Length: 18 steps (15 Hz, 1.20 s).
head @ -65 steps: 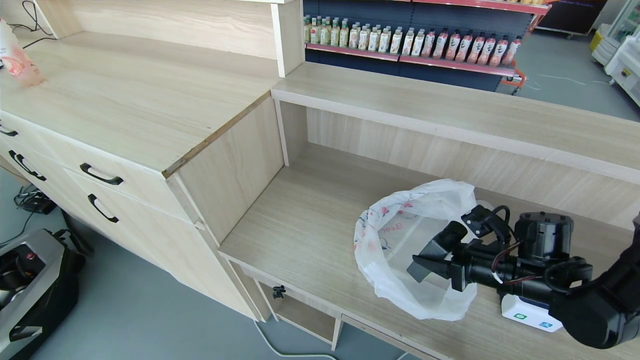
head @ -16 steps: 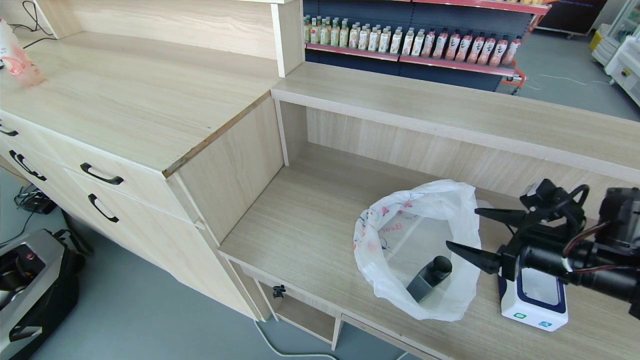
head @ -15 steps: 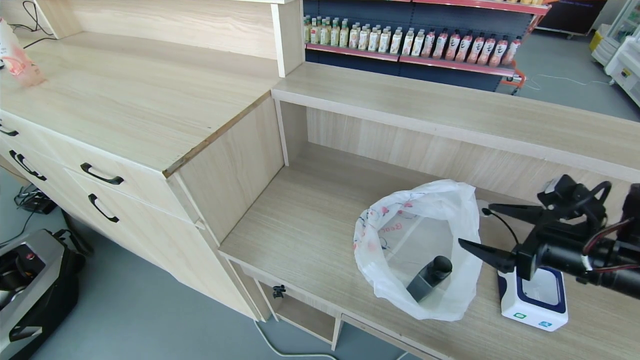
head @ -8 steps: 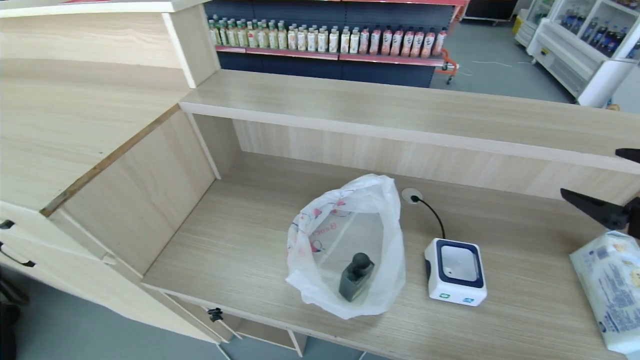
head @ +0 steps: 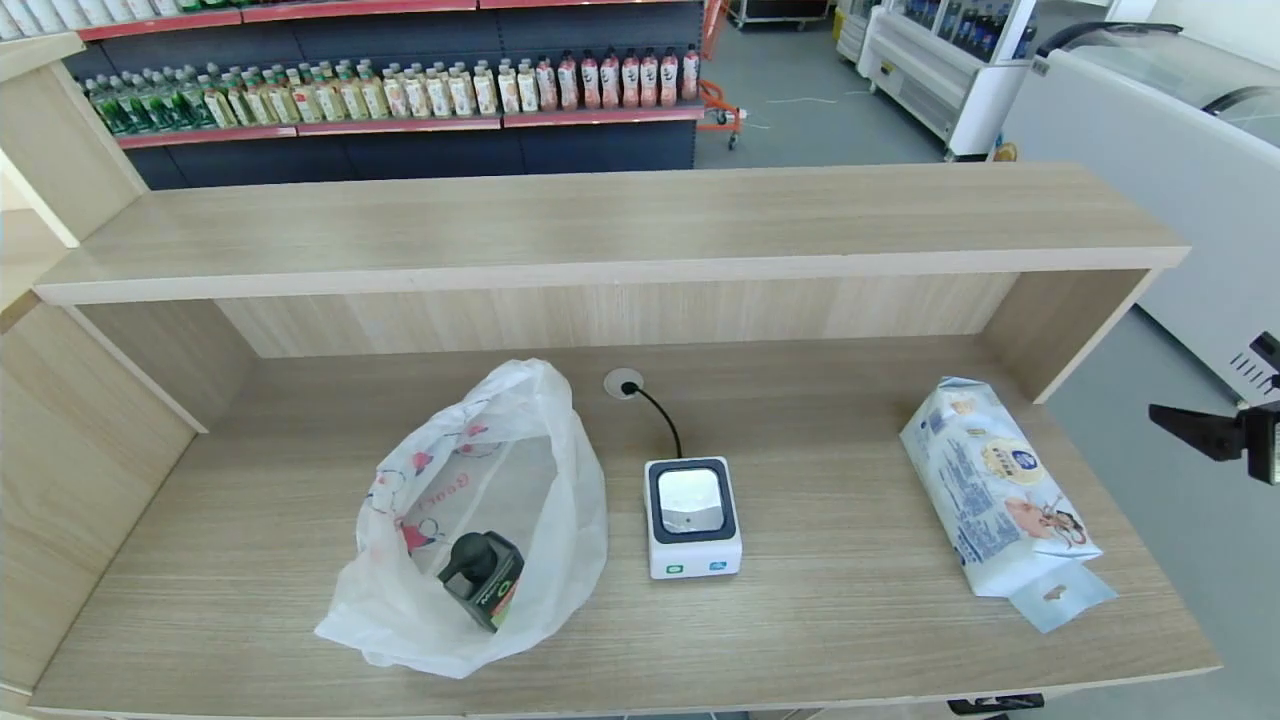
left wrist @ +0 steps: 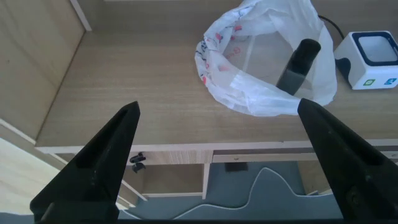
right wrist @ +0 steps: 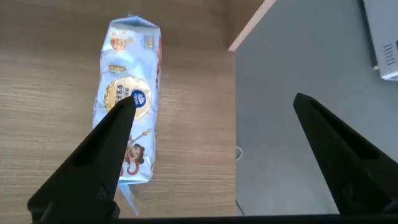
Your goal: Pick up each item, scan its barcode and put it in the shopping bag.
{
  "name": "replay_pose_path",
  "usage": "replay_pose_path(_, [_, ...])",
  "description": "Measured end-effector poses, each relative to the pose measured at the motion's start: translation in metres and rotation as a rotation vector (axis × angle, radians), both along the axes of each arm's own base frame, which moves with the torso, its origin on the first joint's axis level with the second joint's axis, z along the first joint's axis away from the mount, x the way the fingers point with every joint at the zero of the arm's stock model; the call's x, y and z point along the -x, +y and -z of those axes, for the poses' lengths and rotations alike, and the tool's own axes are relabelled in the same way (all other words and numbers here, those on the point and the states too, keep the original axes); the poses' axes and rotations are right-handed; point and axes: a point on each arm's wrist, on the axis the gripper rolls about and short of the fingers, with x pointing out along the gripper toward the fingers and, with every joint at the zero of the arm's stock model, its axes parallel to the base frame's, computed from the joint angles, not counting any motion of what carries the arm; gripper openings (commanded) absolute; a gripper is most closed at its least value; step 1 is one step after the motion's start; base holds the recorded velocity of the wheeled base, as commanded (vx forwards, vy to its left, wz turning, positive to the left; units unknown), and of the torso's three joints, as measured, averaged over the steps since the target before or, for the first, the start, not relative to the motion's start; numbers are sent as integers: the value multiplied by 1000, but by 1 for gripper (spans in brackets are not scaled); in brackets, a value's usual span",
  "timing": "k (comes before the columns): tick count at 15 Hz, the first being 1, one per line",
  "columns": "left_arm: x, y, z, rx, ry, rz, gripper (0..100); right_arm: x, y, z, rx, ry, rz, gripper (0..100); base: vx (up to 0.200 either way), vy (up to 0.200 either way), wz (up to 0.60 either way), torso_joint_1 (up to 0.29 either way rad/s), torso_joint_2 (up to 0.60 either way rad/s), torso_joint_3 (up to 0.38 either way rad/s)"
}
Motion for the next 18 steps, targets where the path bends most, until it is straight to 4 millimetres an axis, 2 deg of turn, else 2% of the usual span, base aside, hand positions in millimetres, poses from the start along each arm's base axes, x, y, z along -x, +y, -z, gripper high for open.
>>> replay_pose_path(4, [0, 0, 0, 0, 0, -1, 100, -42, -11, 41, -190, 187, 42, 100, 0, 0, 0, 0, 0, 0])
replay_pose_path(5, [0, 0, 0, 0, 0, -1, 100, -52, -8, 49, -262, 213, 50, 100, 0, 0, 0, 0, 0, 0])
replay_pose_path(7, [0, 0, 0, 0, 0, 1, 100, -65, -3, 62, -301, 262, 39, 100, 0, 0, 0, 0, 0, 0])
replay_pose_path(10, [0, 0, 0, 0, 0, -2, 100, -79, 7, 75, -363, 308, 29, 100, 0, 0, 0, 0, 0, 0])
replay_pose_path(15, [0, 0, 0, 0, 0, -1, 100, -91, 23, 96, -379, 381, -14, 100, 0, 0, 0, 0, 0, 0])
replay_pose_path(18, [0, 0, 0, 0, 0, 0, 100, -99, 26, 109, -379, 406, -21, 100, 0, 0, 0, 0, 0, 0])
